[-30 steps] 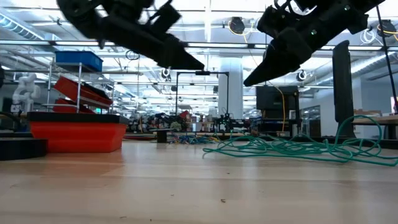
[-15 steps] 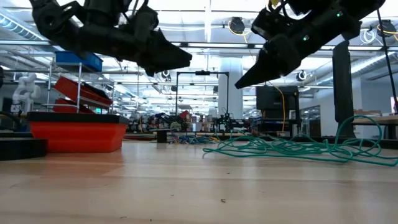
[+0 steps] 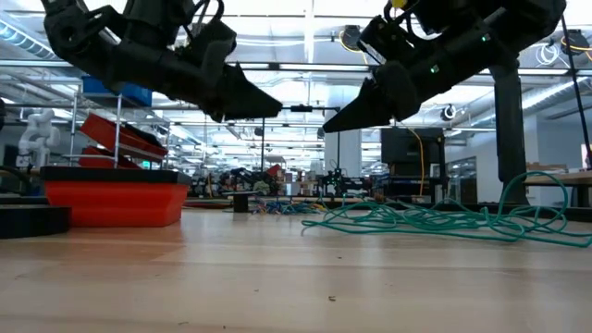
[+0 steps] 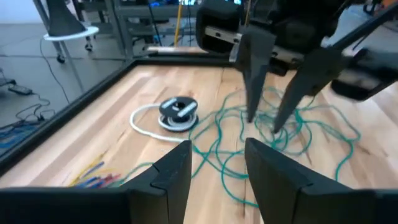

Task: Coil cords
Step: Coil the green wire onto the spool

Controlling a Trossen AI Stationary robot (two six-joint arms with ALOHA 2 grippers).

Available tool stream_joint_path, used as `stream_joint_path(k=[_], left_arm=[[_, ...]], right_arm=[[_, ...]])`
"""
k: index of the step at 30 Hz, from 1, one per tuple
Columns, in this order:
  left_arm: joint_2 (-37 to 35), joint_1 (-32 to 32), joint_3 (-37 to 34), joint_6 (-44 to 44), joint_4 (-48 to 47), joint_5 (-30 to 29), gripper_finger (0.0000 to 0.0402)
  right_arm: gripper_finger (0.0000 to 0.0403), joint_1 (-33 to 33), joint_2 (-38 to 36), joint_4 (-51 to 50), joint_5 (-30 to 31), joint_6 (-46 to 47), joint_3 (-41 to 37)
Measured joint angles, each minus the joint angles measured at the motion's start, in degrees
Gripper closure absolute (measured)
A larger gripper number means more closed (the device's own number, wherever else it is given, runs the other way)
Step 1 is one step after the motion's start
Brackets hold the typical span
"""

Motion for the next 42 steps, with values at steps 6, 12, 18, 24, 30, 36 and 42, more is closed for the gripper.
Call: stream_joint_path(k=[6, 12, 18, 24, 30, 36, 42], left_arm=[[2.6, 0.4, 0.0, 0.0, 0.0, -1.1, 0.0245], [4.2, 0.4, 0.0, 0.6, 1.5, -1.4, 0.0245], [4.5, 1.8, 0.3, 7.0, 8.0, -4.4, 0.0245], [4.4, 3.8, 1.5, 9.6, 11.2, -4.4, 0.0245], [4.4, 5.0, 2.4, 9.2, 11.4, -4.3, 0.0245], [4.4, 5.0, 2.4, 9.1, 13.5, -4.1, 0.0245], [4.4, 4.9, 2.4, 9.1, 18.2, -4.1, 0.0245]], right_arm=[[0.0316, 0.7, 5.7, 6.2, -4.5, 6.7, 0.0], [0.0316, 2.0, 15.1, 18.1, -4.6, 3.0, 0.0], [0.0316, 2.0, 18.7, 22.1, -4.3, 0.0, 0.5], [0.0316, 1.9, 18.6, 22.2, -4.2, -2.1, 0.6], [0.0316, 1.9, 18.6, 22.0, -4.2, 0.5, 0.6], [0.0316, 2.1, 18.6, 22.1, -4.4, 5.4, 0.6], [0.0316, 3.1, 18.6, 22.5, -4.4, 11.6, 0.6]])
